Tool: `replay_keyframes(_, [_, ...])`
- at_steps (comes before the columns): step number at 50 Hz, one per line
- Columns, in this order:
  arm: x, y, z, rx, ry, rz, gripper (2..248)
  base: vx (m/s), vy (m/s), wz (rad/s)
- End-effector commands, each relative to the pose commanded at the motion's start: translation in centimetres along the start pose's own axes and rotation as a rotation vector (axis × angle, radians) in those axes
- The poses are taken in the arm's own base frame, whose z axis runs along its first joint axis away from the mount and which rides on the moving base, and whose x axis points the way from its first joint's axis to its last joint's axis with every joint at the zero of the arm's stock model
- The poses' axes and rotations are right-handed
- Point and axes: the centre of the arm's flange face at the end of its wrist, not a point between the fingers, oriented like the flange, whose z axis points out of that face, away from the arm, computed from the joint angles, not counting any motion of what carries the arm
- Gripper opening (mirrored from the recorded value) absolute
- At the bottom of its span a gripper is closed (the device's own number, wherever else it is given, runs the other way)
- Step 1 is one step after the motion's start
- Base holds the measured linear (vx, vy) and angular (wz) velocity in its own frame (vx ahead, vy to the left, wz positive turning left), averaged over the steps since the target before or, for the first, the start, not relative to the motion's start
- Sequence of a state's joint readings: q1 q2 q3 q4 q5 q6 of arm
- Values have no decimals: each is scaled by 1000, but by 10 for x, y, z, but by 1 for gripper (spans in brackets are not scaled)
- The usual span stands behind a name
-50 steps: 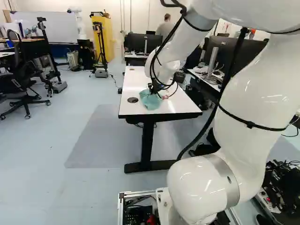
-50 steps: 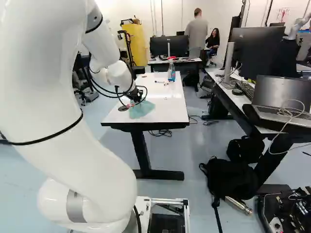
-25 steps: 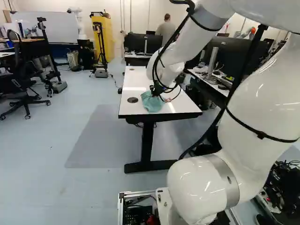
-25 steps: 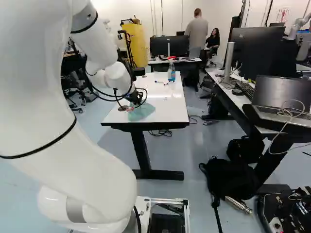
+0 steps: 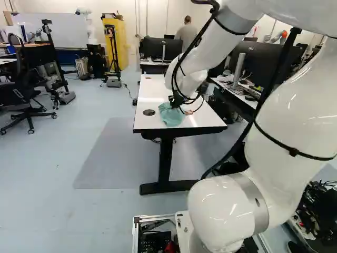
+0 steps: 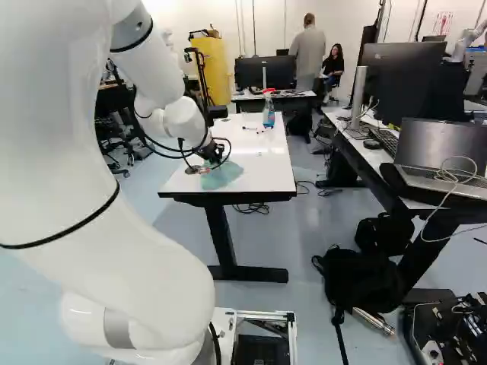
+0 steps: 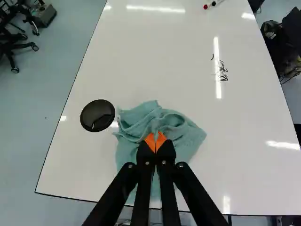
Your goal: Clean the table with the green towel
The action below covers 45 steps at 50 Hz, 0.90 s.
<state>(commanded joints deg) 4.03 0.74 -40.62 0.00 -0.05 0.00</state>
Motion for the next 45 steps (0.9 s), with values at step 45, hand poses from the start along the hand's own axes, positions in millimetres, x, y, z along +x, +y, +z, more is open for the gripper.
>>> replay_keyframes(45, [48,67,18,-90,43,98,21,0,0,0])
